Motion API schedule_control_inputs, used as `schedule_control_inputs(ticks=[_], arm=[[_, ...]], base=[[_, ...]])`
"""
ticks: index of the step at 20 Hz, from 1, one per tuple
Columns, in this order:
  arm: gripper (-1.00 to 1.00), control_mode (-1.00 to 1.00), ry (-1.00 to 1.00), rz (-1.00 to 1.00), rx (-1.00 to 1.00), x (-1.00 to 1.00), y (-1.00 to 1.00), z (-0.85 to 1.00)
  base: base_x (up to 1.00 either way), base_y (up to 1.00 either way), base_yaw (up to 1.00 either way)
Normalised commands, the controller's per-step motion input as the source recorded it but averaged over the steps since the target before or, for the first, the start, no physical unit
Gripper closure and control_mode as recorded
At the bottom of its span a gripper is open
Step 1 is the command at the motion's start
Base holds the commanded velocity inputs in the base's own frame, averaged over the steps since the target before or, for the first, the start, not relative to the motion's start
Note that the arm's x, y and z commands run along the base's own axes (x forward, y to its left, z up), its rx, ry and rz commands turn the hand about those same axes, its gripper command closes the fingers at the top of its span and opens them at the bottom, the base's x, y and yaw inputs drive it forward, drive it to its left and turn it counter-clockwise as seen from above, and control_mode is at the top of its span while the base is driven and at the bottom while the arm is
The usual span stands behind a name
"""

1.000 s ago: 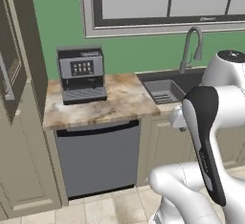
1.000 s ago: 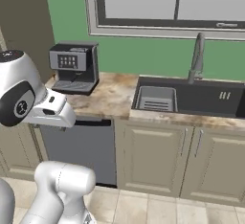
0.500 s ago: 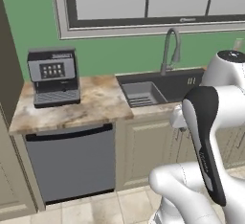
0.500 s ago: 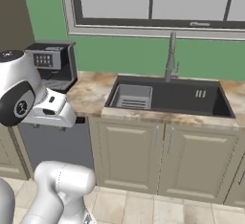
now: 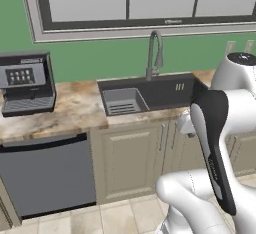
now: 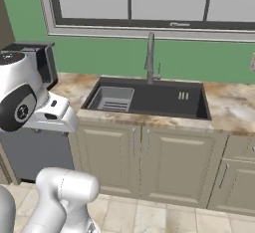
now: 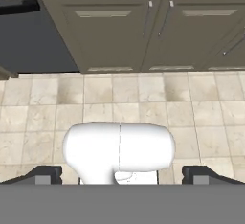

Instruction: Pick up the sponge and sponge from the sink, and place them back in the cabinet, and close the cabinet doors.

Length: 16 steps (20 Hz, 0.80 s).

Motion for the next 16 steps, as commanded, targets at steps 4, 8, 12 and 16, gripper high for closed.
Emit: schedule_control_inputs(ticks=[4,8,12,16], arm=[[-1.00,1.00,0.00,0.00,0.00,0.00,0.00,0.00],[-1.00,1.00,0.00,0.00,0.00,0.00,0.00,0.00],[-1.00,1.00,0.00,0.00,0.00,0.00,0.00,0.00],[-1.00,1.00,0.00,0.00,0.00,0.00,0.00,0.00]], base=[[0.23,-0.63,0.00],[0.29,-0.60,0.00],[0.35,-0.58,0.00],[0.46,-0.39,0.00]])
